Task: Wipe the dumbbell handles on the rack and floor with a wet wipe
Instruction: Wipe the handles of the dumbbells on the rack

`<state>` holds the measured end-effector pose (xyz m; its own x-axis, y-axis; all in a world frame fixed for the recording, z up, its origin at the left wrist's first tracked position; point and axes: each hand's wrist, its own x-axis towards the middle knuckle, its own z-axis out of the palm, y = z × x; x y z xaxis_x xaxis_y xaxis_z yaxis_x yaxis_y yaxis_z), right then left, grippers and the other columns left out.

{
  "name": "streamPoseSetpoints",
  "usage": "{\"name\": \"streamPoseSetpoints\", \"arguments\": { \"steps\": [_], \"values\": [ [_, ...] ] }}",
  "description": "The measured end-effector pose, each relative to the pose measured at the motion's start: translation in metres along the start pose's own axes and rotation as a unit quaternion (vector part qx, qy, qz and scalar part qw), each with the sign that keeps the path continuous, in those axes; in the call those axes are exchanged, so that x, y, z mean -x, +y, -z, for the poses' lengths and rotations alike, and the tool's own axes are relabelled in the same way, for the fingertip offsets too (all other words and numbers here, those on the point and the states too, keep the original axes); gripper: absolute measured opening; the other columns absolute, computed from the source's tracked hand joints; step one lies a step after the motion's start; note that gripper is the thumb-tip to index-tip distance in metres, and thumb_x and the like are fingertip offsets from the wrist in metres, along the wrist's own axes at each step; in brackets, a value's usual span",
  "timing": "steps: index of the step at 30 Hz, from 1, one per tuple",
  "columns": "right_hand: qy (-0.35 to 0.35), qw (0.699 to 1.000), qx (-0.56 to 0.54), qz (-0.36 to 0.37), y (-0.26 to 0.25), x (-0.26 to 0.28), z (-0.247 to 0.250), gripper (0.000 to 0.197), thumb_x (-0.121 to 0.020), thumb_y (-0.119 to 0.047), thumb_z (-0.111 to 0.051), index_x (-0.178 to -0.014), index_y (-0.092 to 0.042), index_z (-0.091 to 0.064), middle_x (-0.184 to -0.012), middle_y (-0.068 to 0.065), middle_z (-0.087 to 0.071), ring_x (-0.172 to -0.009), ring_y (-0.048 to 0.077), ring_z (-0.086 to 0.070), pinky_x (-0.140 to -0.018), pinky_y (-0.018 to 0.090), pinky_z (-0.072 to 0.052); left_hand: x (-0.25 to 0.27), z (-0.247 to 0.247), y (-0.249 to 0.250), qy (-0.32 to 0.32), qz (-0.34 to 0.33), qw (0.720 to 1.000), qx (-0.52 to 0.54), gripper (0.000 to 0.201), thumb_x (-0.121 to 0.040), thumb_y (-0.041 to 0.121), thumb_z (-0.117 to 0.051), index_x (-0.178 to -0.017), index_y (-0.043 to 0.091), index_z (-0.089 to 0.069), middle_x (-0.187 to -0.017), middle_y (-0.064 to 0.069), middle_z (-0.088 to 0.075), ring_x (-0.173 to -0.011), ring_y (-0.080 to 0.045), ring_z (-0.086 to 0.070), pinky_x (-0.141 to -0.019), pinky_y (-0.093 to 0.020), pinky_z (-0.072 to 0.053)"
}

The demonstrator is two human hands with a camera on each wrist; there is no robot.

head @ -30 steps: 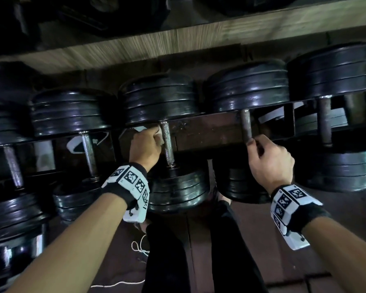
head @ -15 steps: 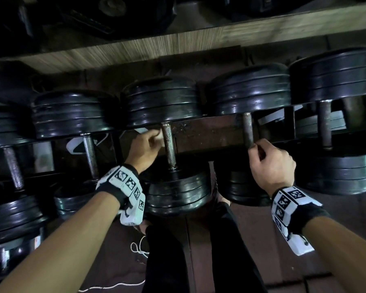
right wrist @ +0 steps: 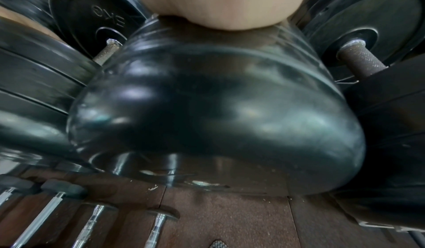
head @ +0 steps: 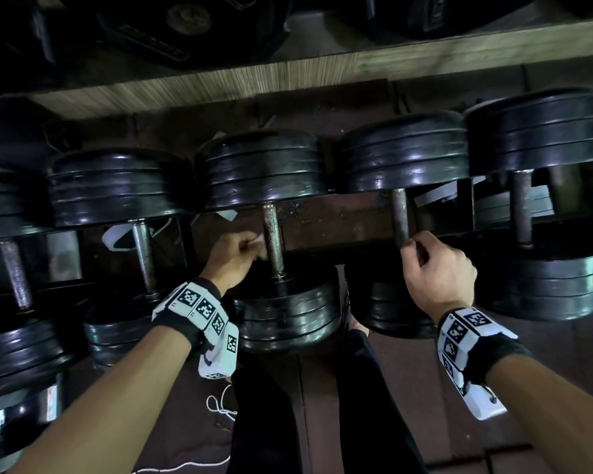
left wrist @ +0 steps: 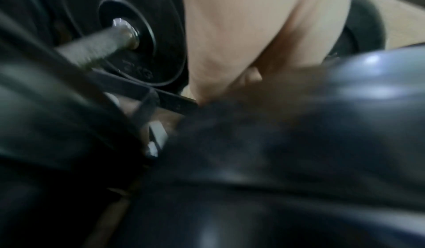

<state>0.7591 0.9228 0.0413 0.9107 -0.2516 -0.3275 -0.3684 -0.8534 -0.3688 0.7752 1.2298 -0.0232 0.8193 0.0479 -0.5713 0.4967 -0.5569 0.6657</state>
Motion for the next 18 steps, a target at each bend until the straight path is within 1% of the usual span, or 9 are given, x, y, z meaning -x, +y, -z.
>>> {"name": "streamPoseSetpoints", "arguments": {
  "steps": [2, 3, 5, 7, 9, 11, 14, 16, 18],
  "values": [
    [0.000, 1.000, 0.001, 0.001, 0.001, 0.000, -0.001, 0.018, -0.096, -0.026, -0.055, -0.096, -0.011, -0.065, -0.079, 0.018, -0.069, -0.078, 0.047, -0.062, -0.067, 0.038, -0.034, 0.000, -0.004, 0.000, 0.001, -0.020, 0.998, -0.066, 0.022, -0.097, 0.017, -0.060, -0.079, 0.011, -0.071, -0.071, 0.003, -0.069, -0.068, -0.013, -0.059, -0.069, -0.028, -0.041],
    [-0.001, 1.000, 0.001, 0.000, 0.001, 0.000, -0.001, 0.018, -0.096, -0.027, -0.055, -0.096, -0.011, -0.065, -0.079, 0.018, -0.069, -0.078, 0.047, -0.062, -0.067, 0.039, -0.034, 0.002, -0.006, 0.000, -0.020, -0.031, 0.995, -0.094, 0.021, -0.096, 0.013, -0.060, -0.078, 0.009, -0.069, -0.072, -0.002, -0.068, -0.067, -0.010, -0.059, -0.067, -0.025, -0.041],
    [-0.001, 1.000, 0.002, -0.001, 0.001, 0.000, -0.001, 0.020, -0.096, -0.028, -0.054, -0.095, -0.011, -0.065, -0.079, 0.019, -0.069, -0.078, 0.048, -0.062, -0.067, 0.039, -0.034, 0.008, -0.008, -0.001, -0.076, -0.030, 0.988, -0.128, 0.018, -0.093, 0.006, -0.062, -0.077, 0.006, -0.069, -0.068, 0.003, -0.063, -0.063, 0.000, -0.056, -0.063, -0.012, -0.037],
    [-0.001, 1.000, 0.006, 0.001, 0.000, 0.000, -0.001, 0.023, -0.096, -0.030, -0.051, -0.096, -0.011, -0.065, -0.081, 0.020, -0.069, -0.079, 0.048, -0.062, -0.067, 0.039, -0.033, 0.006, -0.004, -0.004, -0.098, -0.011, 0.987, -0.125, 0.013, -0.090, 0.007, -0.066, -0.077, 0.005, -0.070, -0.069, -0.001, -0.064, -0.065, -0.005, -0.054, -0.065, -0.015, -0.039],
    [-0.003, 1.000, 0.008, 0.000, -0.001, -0.001, 0.000, 0.020, -0.097, -0.027, -0.054, -0.097, -0.011, -0.065, -0.082, 0.020, -0.070, -0.080, 0.048, -0.062, -0.068, 0.039, -0.032, -0.006, 0.004, -0.003, -0.072, -0.015, 0.993, -0.090, 0.012, -0.088, 0.011, -0.070, -0.076, 0.010, -0.071, -0.077, -0.009, -0.069, -0.071, -0.016, -0.057, -0.075, -0.031, -0.042],
    [-0.005, 1.000, 0.013, 0.000, 0.000, -0.001, 0.000, 0.018, -0.097, -0.025, -0.056, -0.098, -0.011, -0.065, -0.084, 0.021, -0.070, -0.081, 0.048, -0.062, -0.068, 0.040, -0.032, -0.019, 0.013, 0.005, -0.019, -0.038, 0.998, -0.050, 0.010, -0.085, 0.015, -0.070, -0.075, 0.012, -0.070, -0.078, -0.009, -0.069, -0.075, -0.021, -0.058, -0.077, -0.035, -0.042],
    [-0.004, 1.000, 0.015, -0.001, -0.001, -0.001, -0.001, 0.019, -0.097, -0.026, -0.055, -0.100, -0.010, -0.066, -0.085, 0.021, -0.070, -0.083, 0.048, -0.063, -0.069, 0.040, -0.033, -0.030, 0.015, 0.011, 0.037, -0.079, 0.995, -0.039, 0.008, -0.087, 0.010, -0.067, -0.079, 0.009, -0.070, -0.080, -0.006, -0.071, -0.076, -0.026, -0.062, -0.078, -0.036, -0.046],
    [-0.004, 1.000, 0.013, -0.002, 0.000, 0.000, -0.001, 0.019, -0.097, -0.026, -0.055, -0.101, -0.010, -0.066, -0.085, 0.021, -0.070, -0.083, 0.048, -0.063, -0.069, 0.040, -0.034, -0.025, 0.010, 0.002, 0.027, -0.090, 0.993, -0.065, 0.014, -0.090, 0.011, -0.066, -0.076, 0.011, -0.067, -0.079, -0.004, -0.070, -0.075, -0.021, -0.063, -0.078, -0.033, -0.047],
    [-0.007, 1.000, 0.012, -0.004, -0.001, -0.001, 0.000, 0.019, -0.097, -0.026, -0.055, -0.100, -0.010, -0.066, -0.084, 0.020, -0.070, -0.082, 0.048, -0.062, -0.069, 0.040, -0.033, -0.009, 0.002, -0.007, -0.035, -0.072, 0.992, -0.095, 0.021, -0.094, 0.015, -0.066, -0.073, 0.012, -0.068, -0.072, 0.004, -0.068, -0.067, -0.003, -0.059, -0.072, -0.020, -0.043]
  ]
}}
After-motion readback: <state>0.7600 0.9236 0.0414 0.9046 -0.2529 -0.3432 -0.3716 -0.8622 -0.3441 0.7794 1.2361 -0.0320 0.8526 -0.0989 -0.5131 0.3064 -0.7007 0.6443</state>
